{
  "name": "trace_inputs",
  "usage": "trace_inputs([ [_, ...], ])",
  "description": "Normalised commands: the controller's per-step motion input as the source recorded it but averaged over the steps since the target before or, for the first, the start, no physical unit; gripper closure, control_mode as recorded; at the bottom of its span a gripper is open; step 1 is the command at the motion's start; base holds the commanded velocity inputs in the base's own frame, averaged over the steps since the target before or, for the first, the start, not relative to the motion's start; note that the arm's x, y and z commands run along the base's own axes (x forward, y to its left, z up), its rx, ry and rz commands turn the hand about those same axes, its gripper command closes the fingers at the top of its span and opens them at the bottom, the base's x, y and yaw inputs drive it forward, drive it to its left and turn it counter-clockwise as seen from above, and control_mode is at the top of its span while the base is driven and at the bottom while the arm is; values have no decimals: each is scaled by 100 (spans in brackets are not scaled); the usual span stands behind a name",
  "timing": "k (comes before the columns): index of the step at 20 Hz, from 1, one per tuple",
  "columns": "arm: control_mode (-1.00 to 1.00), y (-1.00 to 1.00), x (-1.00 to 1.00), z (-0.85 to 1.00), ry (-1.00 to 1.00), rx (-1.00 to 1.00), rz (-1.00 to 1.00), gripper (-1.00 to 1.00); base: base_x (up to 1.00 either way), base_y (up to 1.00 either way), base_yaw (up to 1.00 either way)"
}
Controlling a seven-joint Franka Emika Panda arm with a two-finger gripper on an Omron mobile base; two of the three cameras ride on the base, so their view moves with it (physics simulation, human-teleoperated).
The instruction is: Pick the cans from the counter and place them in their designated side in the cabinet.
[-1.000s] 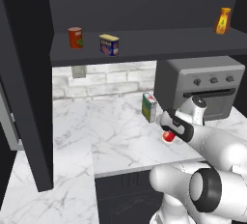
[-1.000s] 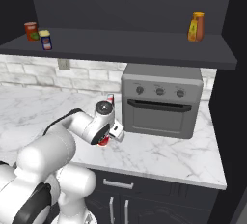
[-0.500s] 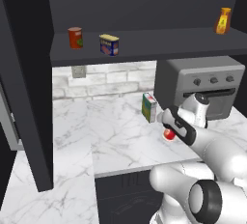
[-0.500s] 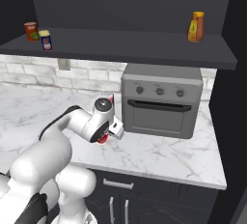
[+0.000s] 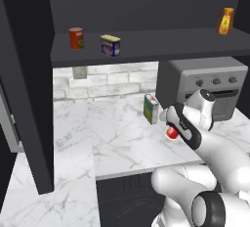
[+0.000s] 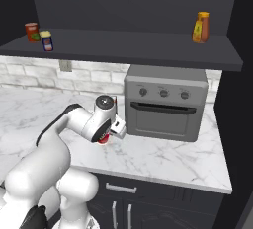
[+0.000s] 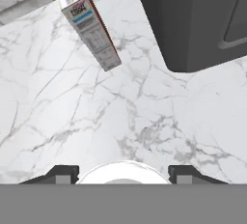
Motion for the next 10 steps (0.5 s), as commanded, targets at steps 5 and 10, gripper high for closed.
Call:
trace_inputs([
  [5,-100,5,-10,18,0,0,3,100,0,0,0],
  [10,-100,8,-12,13,-1,-1,2,100,0,0,0],
])
